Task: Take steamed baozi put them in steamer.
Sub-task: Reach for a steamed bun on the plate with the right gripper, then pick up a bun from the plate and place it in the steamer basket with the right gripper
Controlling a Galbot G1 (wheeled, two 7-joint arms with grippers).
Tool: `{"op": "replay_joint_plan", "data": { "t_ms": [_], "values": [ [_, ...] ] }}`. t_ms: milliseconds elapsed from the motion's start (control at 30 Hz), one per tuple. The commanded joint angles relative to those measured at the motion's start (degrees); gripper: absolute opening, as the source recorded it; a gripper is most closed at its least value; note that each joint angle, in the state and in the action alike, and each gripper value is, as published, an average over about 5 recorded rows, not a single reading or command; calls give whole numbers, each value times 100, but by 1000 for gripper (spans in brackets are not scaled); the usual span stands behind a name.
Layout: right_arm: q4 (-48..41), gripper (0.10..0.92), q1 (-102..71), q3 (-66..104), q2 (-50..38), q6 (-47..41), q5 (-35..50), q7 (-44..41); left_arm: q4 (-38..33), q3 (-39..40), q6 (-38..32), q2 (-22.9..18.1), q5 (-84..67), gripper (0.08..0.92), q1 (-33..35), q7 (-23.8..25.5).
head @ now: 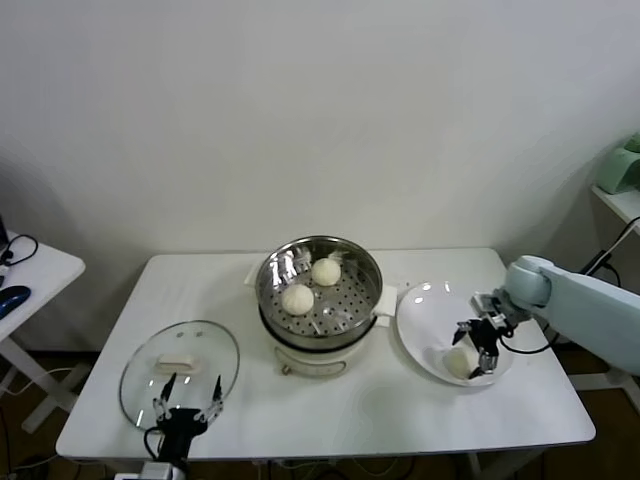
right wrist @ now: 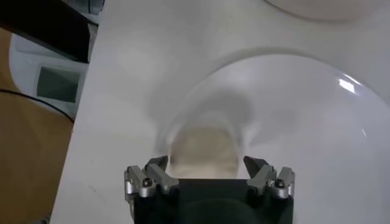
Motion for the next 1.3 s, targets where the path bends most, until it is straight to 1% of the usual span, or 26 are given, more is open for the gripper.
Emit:
{"op": "replay_joint_plan", "data": {
  "t_ms": [33,167,467,800,933,1067,1300],
  "values": [
    [-67,809,-79,42,81,-7,-44,-12,17,-10,-2,7,-20,823,-4,2],
    [-64,755,-110,64,65,-16,-57,-14,7,-41,18,29,-71,823,-28,2],
    [-91,677,-112,120,38,-24,-47,-4,-12,-15,28,23,-71,823,-34,1],
    [98,653,347,79,-14,137,-39,-44,-21,-3,36,20,-49,823,-42,-3],
    [267,654,1112,-252,33,454,-125,-194,-36,21,46,28,-25,823,-35,0],
    [451,657,2079,-707,179,952,-361,-390,-73,57,72,26,18,823,-25,3],
    [923,662,3645,-1156,599,2117,-1278,-511,-144,91,113,23,78,823,-17,15]
  ]
}}
